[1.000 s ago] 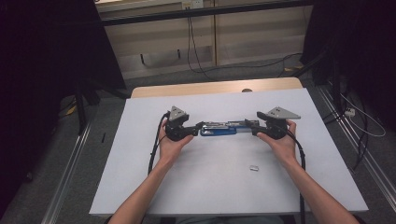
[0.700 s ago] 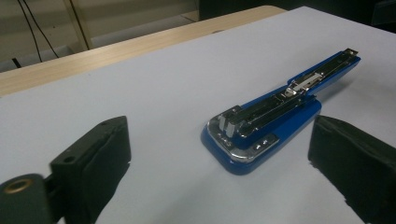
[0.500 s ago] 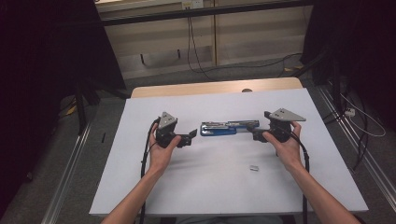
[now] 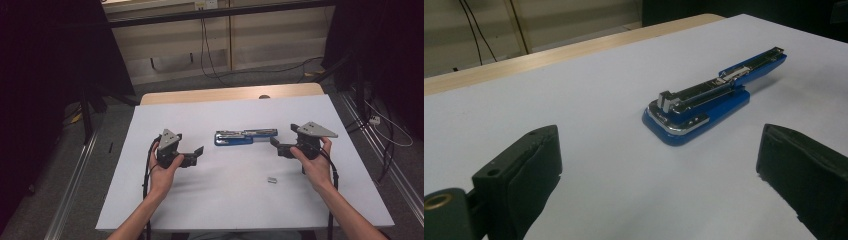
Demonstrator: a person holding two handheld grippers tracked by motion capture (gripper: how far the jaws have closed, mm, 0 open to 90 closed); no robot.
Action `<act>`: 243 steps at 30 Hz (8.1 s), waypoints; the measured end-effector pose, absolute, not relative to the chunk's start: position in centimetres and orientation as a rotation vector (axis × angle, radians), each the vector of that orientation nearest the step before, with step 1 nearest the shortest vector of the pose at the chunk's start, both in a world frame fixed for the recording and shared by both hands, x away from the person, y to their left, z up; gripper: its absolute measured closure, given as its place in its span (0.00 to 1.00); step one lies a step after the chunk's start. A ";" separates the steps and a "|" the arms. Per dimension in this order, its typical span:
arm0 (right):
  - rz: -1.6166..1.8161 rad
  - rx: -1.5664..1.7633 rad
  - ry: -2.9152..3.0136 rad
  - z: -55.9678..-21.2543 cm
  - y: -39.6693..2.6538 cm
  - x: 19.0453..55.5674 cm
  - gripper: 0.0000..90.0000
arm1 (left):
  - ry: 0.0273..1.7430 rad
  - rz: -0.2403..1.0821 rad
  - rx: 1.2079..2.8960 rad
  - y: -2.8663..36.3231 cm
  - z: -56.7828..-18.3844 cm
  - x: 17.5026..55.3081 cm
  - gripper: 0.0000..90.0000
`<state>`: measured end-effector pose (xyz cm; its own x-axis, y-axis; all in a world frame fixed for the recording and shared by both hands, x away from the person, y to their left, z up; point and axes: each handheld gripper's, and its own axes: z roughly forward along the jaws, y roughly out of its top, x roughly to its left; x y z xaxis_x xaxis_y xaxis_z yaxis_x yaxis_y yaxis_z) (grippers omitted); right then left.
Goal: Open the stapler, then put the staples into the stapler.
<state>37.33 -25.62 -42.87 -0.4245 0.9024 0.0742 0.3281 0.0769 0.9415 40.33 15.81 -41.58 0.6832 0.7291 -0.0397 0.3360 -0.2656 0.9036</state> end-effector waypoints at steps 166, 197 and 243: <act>0.852 0.886 2.834 -42.8 -22.1 33.9 0.88 | 0.857 0.492 1.891 19.2 -42.4 33.6 0.04; 1.003 0.932 2.729 -42.0 -23.3 34.4 0.88 | 0.852 0.505 1.880 19.4 -42.1 33.4 0.04; 1.136 0.851 2.580 -38.0 -21.8 38.4 0.88 | 0.853 0.507 1.879 19.2 -42.0 32.9 0.04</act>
<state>38.42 -21.78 -37.96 -0.8152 0.5770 0.0495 0.4261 0.5397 0.7261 32.90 19.16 -42.01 0.6669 0.7449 -0.0192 0.3389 -0.2802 0.8981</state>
